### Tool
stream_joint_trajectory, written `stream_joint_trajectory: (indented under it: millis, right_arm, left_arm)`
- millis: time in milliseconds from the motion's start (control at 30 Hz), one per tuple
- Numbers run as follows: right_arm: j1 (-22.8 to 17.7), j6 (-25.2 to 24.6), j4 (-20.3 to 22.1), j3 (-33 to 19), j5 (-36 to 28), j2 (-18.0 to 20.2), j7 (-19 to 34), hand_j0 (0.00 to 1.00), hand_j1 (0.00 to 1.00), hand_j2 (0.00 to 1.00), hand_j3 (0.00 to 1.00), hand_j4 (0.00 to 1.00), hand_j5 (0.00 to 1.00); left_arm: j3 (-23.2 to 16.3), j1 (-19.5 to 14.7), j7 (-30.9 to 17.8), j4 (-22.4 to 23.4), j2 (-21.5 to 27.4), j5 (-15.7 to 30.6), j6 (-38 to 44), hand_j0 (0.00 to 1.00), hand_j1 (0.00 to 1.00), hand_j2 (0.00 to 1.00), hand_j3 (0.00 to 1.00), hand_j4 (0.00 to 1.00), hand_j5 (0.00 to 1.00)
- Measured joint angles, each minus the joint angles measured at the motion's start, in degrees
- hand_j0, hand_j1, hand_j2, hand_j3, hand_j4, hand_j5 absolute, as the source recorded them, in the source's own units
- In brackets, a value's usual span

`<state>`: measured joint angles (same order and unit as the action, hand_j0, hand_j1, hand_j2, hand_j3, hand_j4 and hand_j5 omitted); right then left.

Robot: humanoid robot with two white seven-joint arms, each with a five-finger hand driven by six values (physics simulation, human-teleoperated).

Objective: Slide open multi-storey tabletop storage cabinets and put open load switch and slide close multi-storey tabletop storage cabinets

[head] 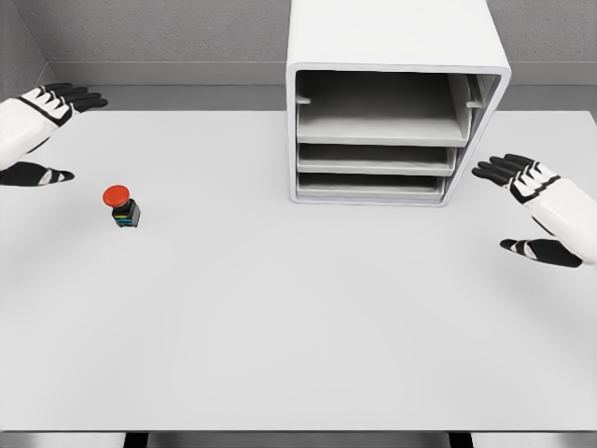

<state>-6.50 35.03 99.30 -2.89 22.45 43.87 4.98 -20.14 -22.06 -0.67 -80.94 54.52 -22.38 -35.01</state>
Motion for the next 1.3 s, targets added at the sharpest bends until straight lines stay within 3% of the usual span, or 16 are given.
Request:
stream_joint_trajectory:
  millis: [200, 267, 333, 433, 500, 567, 700, 1067, 1200, 1300]
  right_arm:
    - [-0.1, 0.0, 0.1, 0.2, 0.0, -0.1, -0.1, 1.0, 1.0, 1.0, 1.0, 1.0, 1.0]
    - [-4.0, 0.0, 0.1, -2.7, -0.8, -1.5, 0.8, 1.0, 1.0, 1.0, 1.0, 1.0, 1.0]
    - [-3.3, 0.0, 0.9, -5.6, -1.6, -2.2, 4.3, 1.0, 1.0, 1.0, 1.0, 1.0, 1.0]
    - [1.6, 0.0, 1.6, -5.4, -2.5, 1.0, 7.1, 0.99, 0.99, 0.99, 0.99, 0.99, 0.99]
    - [6.1, 0.0, 1.8, -2.3, -2.5, 2.2, 8.0, 0.98, 0.98, 0.98, 0.98, 0.98, 0.98]
    - [8.0, 0.0, 1.9, 1.4, -2.4, 2.9, 8.6, 0.98, 0.98, 0.98, 0.98, 0.98, 0.98]
    - [10.4, 0.0, 2.0, 6.7, -2.3, 3.2, 8.9, 0.98, 0.98, 0.98, 0.98, 0.98, 0.98]
    - [24.9, 0.0, 2.0, 19.4, -2.2, 3.1, 9.0, 0.99, 0.99, 0.99, 0.99, 0.99, 0.99]
    - [25.8, 0.0, 1.7, 22.3, -1.9, 3.0, 9.0, 0.99, 0.99, 0.99, 0.99, 0.99, 0.99]
    - [30.1, 0.0, 0.4, 24.6, -1.7, 2.7, 9.0, 0.99, 0.99, 0.99, 0.99, 0.99, 0.99]
  left_arm:
    - [0.0, 0.2, -0.1, -0.4, -0.1, -0.2, 0.0, 1.0, 1.0, 1.0, 1.0, 1.0, 1.0]
    - [-0.6, -0.3, -1.0, -0.5, 0.0, -1.0, 0.0, 1.0, 1.0, 1.0, 1.0, 1.0, 1.0]
    - [-1.5, -0.4, -3.3, -0.5, 0.3, -1.7, 0.0, 1.0, 1.0, 1.0, 1.0, 1.0, 1.0]
    - [-2.1, -0.5, -5.2, -1.2, 1.5, -2.5, 0.0, 1.0, 1.0, 1.0, 1.0, 1.0, 1.0]
    - [-2.3, -1.3, -5.7, -1.5, 2.3, -3.3, 0.0, 1.0, 1.0, 1.0, 1.0, 1.0, 1.0]
    - [-2.4, -1.7, -6.0, -1.7, 3.0, -4.3, 0.0, 1.0, 1.0, 1.0, 1.0, 1.0, 1.0]
    - [-5.5, -5.4, -6.3, -1.9, 3.6, -5.3, 0.0, 1.0, 1.0, 1.0, 1.0, 1.0, 1.0]
    - [-11.8, -6.7, -6.4, -3.5, 4.1, -5.1, 0.0, 1.0, 1.0, 1.0, 1.0, 1.0, 1.0]
    - [-13.8, -6.9, -6.4, -3.4, 3.8, -5.2, 0.0, 1.0, 1.0, 1.0, 1.0, 1.0, 1.0]
    - [-15.2, -6.9, -6.4, -3.2, 3.6, -5.3, 0.0, 1.0, 1.0, 1.0, 1.0, 1.0, 1.0]
